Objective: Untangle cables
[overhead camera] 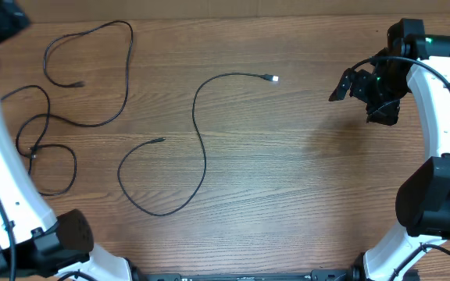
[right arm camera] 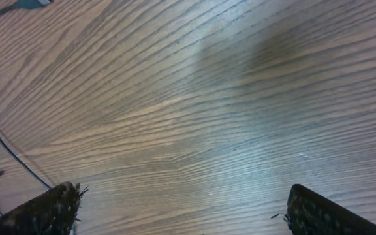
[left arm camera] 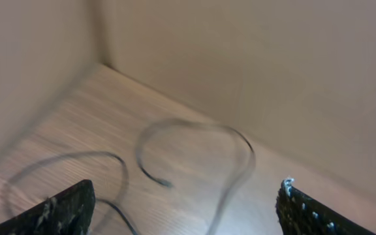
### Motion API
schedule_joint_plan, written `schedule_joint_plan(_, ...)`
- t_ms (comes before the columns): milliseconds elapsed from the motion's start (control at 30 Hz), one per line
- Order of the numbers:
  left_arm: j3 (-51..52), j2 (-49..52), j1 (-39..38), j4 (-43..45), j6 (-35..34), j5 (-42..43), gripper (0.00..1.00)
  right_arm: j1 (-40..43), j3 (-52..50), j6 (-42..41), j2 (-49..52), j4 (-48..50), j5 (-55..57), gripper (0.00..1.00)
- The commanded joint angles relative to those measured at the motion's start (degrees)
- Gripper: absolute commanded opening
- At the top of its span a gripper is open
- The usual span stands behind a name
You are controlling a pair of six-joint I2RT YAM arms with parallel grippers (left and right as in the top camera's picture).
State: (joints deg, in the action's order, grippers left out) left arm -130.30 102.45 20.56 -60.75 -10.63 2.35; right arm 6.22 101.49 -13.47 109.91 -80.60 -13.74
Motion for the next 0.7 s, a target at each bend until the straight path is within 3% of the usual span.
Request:
schedule_joint_plan(0, 0.2, 1.6, -7.0, -3.1, 5.8, 5.4, 0.88, -0.2, 0.1, 0.3, 0.4, 0.1, -0.4, 1.00)
schedule_joint_plan(300, 5.6, 6.1, -25.1, -16.4, 7.3, 4.7, 0.84, -0.2, 0.1, 0.3, 0.4, -0.1, -0.4, 1.00)
schedule_joint_plan(667, 25.6, 9.1, -37.8, -7.4, -5.4, 2.0, 0.84, -0.2, 0.1, 0.5, 0.4, -0.2, -0.4, 1.00)
